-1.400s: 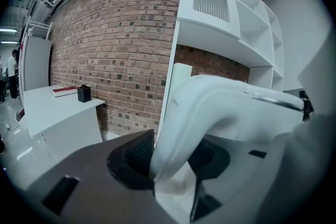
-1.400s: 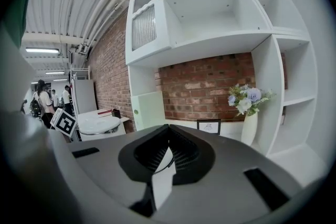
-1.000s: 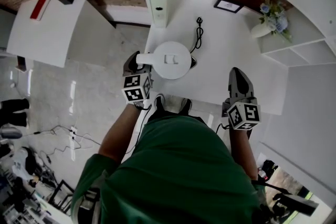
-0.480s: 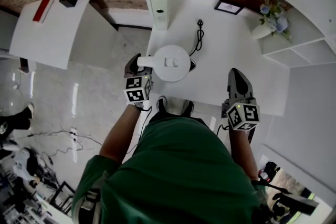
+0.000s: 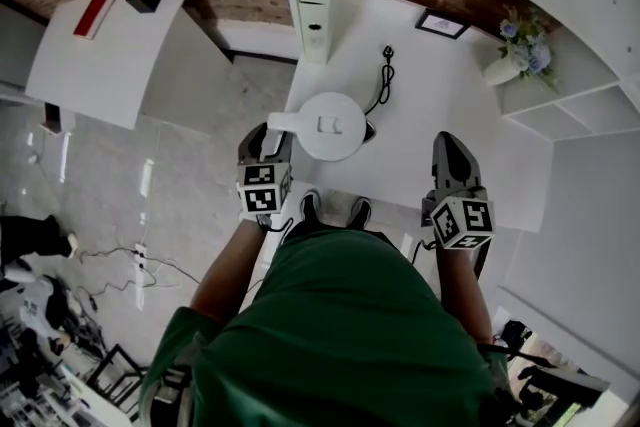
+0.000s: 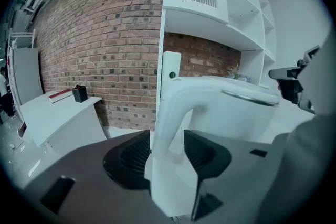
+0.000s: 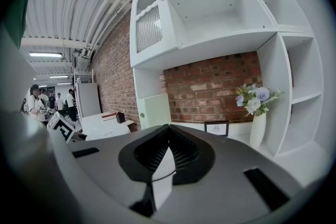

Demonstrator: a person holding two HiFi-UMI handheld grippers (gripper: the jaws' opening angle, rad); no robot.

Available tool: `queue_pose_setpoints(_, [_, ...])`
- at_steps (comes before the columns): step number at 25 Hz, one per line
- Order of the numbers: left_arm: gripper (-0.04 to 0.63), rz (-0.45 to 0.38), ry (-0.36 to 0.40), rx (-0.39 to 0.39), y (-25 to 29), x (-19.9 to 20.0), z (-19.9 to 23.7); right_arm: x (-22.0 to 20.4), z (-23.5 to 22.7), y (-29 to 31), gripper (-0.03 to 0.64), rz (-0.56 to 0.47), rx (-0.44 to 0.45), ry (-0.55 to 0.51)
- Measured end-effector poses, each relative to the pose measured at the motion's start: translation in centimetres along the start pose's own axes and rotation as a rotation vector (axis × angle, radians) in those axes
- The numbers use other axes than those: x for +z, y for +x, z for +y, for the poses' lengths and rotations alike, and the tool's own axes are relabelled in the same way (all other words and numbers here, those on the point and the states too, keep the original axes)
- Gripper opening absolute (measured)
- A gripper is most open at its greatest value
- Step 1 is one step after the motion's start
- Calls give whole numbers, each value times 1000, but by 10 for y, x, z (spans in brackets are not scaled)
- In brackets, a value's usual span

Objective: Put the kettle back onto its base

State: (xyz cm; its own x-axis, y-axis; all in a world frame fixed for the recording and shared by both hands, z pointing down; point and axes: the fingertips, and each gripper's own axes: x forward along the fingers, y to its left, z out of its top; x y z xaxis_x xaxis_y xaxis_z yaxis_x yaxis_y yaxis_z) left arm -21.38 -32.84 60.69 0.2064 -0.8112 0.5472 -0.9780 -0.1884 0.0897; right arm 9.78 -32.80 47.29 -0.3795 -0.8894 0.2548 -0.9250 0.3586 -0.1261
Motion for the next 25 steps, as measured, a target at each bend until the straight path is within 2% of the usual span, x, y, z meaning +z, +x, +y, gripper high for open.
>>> queue_pose_setpoints(3, [199,4,-12,-36,-20,-3,7,7,-4,3,21,-17,0,-5])
queue_pose_setpoints(5, [186,-24,-6,-61,-38,9,13,17,-8,4,21,-33,-1,-6])
queue_pose_setpoints(6, [119,-59,-4,-51,-49,21,19,22,-10,5,21,-41,2,-1])
queue_pose_setpoints(7, [80,-102,-3,-28,-60,36,29,27,-11,6,21,-47,7,9])
queue_pose_setpoints(10, [64,-229,-21,43,-86,86,55,43,-11,9,21,-67,33,35])
queue_pose_setpoints(12, [60,-295,-47,47,-96,118,59,56,-8,11,21,-89,49,39])
queue_pose_setpoints(15, [57,-369,-55,0,-103,158,41,79,-5,10,21,-134,67,37])
queue_pose_setpoints(19, [57,-451,-17,-71,-109,200,7,110,-5,5,23,-198,66,-1])
queue_pose_setpoints(25, [57,-521,8,-93,-114,232,-14,145,-14,-14,21,-288,30,-78])
